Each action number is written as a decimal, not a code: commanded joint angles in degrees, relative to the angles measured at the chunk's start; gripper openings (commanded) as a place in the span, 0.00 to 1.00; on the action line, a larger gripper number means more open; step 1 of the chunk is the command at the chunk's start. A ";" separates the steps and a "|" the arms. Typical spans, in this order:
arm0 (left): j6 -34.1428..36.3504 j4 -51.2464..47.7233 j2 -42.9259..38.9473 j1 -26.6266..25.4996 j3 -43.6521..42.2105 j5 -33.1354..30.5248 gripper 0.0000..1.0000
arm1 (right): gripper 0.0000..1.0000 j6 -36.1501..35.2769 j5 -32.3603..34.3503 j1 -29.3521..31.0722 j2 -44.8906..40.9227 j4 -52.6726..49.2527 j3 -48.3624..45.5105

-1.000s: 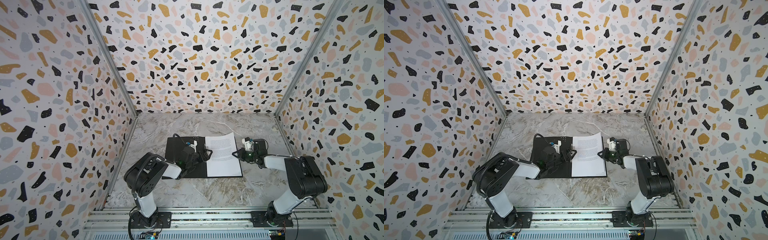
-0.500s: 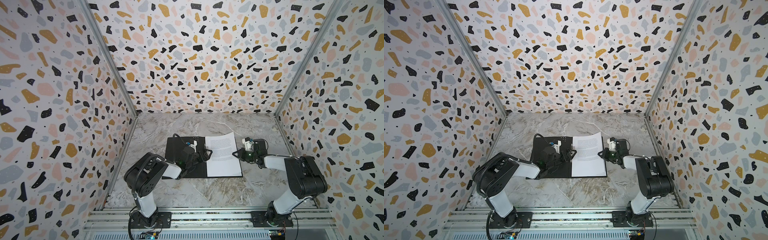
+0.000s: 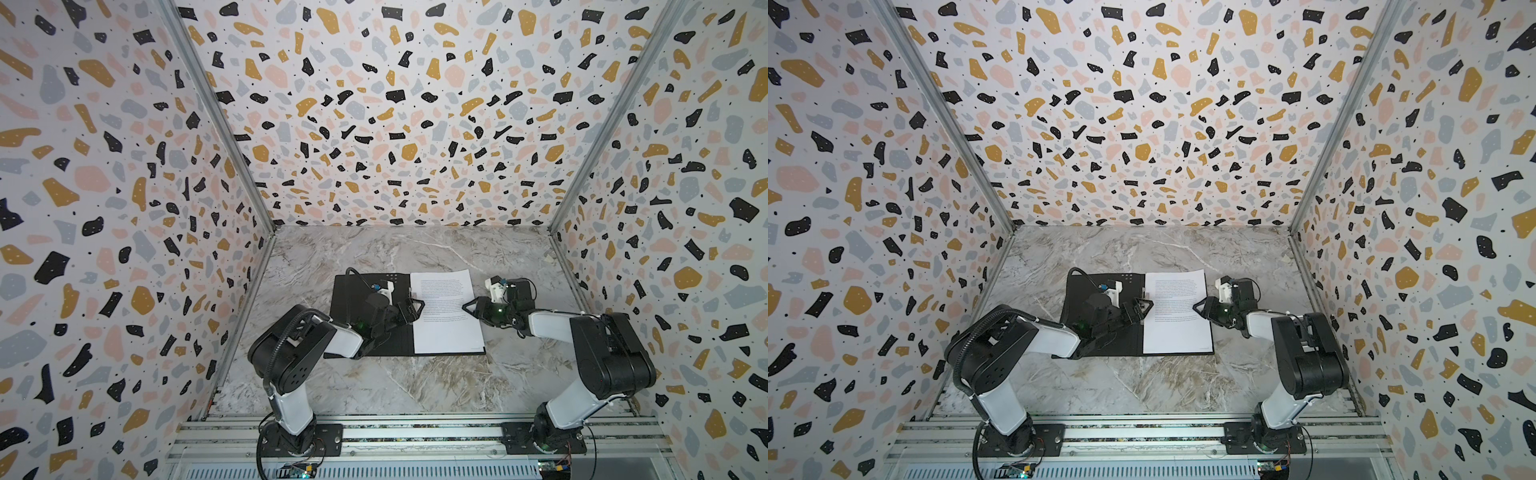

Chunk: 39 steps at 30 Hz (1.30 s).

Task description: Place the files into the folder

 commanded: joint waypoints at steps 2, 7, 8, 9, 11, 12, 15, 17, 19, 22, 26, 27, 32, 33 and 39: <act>0.46 -0.19 -0.15 0.15 0.44 0.05 1.00 | 0.61 -1.61 2.82 0.08 -3.31 -5.84 1.52; 1.41 -2.87 -0.83 0.54 1.29 -0.23 1.00 | 0.71 -3.27 4.47 -0.33 -3.59 -10.38 3.73; 1.56 -3.27 -1.00 0.66 1.40 -0.23 1.00 | 0.72 -3.72 4.57 -0.33 -3.62 -11.31 4.20; 1.60 -3.70 -1.18 0.76 1.62 -0.19 1.00 | 0.73 -4.03 4.78 -0.51 -3.65 -11.91 4.51; 1.90 -4.82 -2.01 1.01 1.59 -0.48 1.00 | 0.74 -4.41 5.18 -0.81 -3.92 -12.85 4.93; 2.13 -5.47 -2.52 1.10 1.72 -0.77 1.00 | 0.74 -4.54 5.21 -0.90 -4.00 -13.19 5.03; 3.47 -8.23 -3.83 1.27 2.36 -1.51 1.00 | 0.76 -5.01 5.66 -0.99 -4.47 -13.56 5.15; 3.63 -9.17 -4.15 1.62 3.01 -1.00 1.00 | 0.76 -5.31 5.72 -1.00 -4.57 -13.35 4.99; 5.55 -9.71 -4.11 1.88 3.65 -0.22 1.00 | 0.76 -5.51 6.29 -1.06 -4.71 -13.10 4.70; 6.89 -11.14 -3.68 2.74 4.68 1.12 1.00 | 0.77 -5.63 7.15 -1.08 -5.76 -11.53 3.53; 7.19 -10.80 -2.47 4.72 5.57 3.75 1.00 | 0.77 -5.80 8.69 -1.14 -7.81 -9.20 2.02; 7.46 -10.94 -2.15 5.18 6.08 4.20 1.00 | 0.77 -5.91 8.83 -1.17 -8.20 -8.78 1.78; 9.17 -10.93 1.10 6.30 9.38 7.77 1.00 | 0.77 -7.17 8.54 -1.56 -9.04 -6.77 0.27; 9.56 -11.31 2.02 6.38 10.23 8.44 1.00 | 0.77 -7.45 8.38 -1.73 -8.96 -6.40 -0.15; 9.43 -10.40 6.31 7.42 14.04 11.64 1.00 | 0.77 -8.75 7.18 -2.95 -7.57 -4.68 -2.84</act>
